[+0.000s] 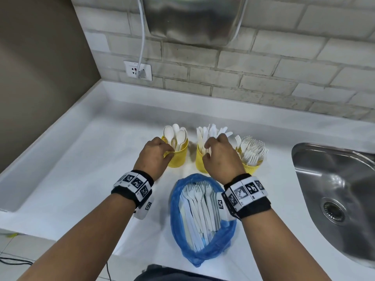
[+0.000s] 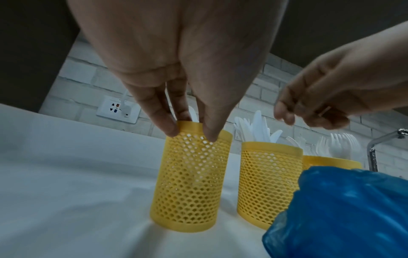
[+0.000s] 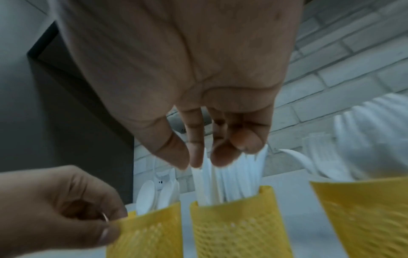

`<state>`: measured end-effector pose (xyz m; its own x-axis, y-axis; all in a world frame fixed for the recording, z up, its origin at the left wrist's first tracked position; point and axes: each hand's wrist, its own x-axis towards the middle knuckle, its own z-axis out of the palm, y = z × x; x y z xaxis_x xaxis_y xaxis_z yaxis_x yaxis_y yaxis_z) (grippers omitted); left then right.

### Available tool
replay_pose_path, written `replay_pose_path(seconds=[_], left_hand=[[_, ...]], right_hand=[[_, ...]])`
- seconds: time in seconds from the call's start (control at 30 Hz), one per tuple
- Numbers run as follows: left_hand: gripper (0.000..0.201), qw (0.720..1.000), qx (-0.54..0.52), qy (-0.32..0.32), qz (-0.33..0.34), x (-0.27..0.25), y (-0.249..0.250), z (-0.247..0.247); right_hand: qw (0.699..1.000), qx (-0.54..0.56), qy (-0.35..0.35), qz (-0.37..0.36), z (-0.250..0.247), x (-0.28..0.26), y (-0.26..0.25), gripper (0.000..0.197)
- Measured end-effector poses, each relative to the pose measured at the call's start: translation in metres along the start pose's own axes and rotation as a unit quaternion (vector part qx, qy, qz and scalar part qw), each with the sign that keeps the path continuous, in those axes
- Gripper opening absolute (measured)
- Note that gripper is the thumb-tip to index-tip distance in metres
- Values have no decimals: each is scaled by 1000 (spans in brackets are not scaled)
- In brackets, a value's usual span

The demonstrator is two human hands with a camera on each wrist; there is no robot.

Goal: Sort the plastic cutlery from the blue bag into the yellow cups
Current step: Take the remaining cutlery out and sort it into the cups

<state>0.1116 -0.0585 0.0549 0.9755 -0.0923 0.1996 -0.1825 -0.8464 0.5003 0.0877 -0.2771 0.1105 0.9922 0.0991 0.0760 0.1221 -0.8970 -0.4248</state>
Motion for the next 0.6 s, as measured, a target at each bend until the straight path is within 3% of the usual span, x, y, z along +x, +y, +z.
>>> replay_pose_path(seconds=[0.1, 0.33, 0.43, 0.5, 0.6], left_hand=[[17, 1000, 2, 0, -4, 2, 2, 3], [32, 1000, 0, 9, -19, -4, 10, -5], [28, 999, -38, 30, -13, -20, 25, -16], [16, 995, -94, -17, -3, -37, 41, -25], [10, 975, -122, -174, 63, -72, 58, -25]], right_hand=[[998, -40, -38, 17, 10, -9, 13, 29], [1000, -9, 10, -1, 13, -14, 16, 24], [999, 29, 40, -15, 4, -28, 17, 20], [997, 56, 33, -36, -2, -41, 16, 15], [995, 67, -44, -57, 0, -66, 15, 14]])
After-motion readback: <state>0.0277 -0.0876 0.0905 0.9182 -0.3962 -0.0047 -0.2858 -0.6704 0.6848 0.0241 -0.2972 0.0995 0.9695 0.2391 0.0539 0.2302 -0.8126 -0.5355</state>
